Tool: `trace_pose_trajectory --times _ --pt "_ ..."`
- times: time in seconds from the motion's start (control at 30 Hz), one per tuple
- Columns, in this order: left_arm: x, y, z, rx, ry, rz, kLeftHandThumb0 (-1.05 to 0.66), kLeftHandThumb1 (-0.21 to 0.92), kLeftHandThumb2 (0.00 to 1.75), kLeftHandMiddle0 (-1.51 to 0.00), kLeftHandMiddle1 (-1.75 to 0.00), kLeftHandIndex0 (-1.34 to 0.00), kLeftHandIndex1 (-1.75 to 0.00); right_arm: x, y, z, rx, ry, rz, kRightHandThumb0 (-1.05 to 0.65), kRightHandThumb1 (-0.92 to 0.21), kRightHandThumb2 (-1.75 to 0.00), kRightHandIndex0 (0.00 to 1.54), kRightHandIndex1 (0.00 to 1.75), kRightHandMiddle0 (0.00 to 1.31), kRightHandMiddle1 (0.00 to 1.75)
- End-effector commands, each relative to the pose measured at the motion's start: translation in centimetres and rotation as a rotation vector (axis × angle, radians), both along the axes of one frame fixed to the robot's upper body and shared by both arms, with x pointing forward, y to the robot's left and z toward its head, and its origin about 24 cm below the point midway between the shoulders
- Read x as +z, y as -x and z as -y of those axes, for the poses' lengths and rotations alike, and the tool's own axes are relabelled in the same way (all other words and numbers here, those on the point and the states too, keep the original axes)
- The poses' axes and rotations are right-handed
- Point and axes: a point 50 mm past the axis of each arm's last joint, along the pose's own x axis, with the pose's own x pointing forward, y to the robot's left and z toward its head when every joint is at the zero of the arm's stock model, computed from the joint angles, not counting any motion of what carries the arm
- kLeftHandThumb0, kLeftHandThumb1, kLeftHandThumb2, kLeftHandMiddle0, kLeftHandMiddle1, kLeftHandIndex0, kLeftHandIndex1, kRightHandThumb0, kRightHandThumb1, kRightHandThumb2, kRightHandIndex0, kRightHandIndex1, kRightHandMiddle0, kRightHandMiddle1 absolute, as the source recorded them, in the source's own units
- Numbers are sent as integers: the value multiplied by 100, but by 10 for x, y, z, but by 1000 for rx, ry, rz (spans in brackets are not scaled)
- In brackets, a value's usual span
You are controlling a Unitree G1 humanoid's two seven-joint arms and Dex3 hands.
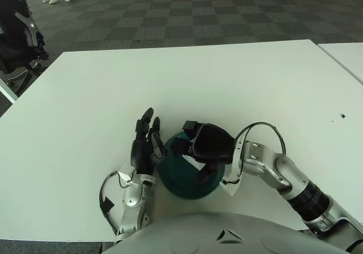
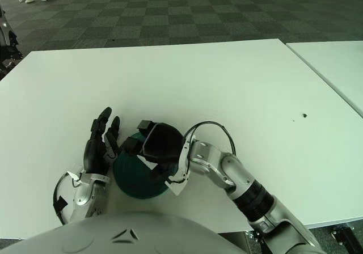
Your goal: Put the charger into the plate.
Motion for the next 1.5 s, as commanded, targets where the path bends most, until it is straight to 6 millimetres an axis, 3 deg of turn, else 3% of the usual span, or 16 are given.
trace_pose_trajectory --times 0.0,0.07,0.2,0.57,0.87,1.13,1.4,1.47 --pt "-15 8 6 5 46 -83 -91 92 103 -29 -1 0 -55 3 -3 3 -1 39 38 -102 -92 -103 18 52 1 70" --pt "-15 9 6 3 45 -83 -90 92 103 -28 0 0 -53 2 -3 3 -14 43 32 -101 -92 -104 19 27 0 57" --pt "-16 9 5 5 16 -78 -89 92 103 -24 0 0 -48 -10 2 8 -69 -24 -12 -101 -92 -104 14 10 0 37" --pt "-15 10 6 12 -4 -67 -88 92 103 -22 0 0 -45 -11 -1 10 -88 -132 -21 -101 -92 -106 3 0 0 4" --pt "-15 10 6 6 -19 -71 -87 92 104 -23 -1 0 -54 -13 -3 12 -109 -187 -36 -96 -92 -108 0 0 0 0" --pt "-13 10 6 -6 -50 -55 -87 92 105 -19 0 0 -48 -11 -2 12 -109 -221 -48 -96 -92 -110 0 0 0 0" --pt "-6 8 8 -27 -89 1 -90 92 106 -12 0 0 -36 -1 -2 13 -117 -240 -69 -100 -92 -109 0 0 0 0" --pt "-6 8 10 -33 -73 -4 -91 92 106 -11 0 0 -33 16 -1 16 -129 -265 -55 -100 -92 -109 0 0 0 0"
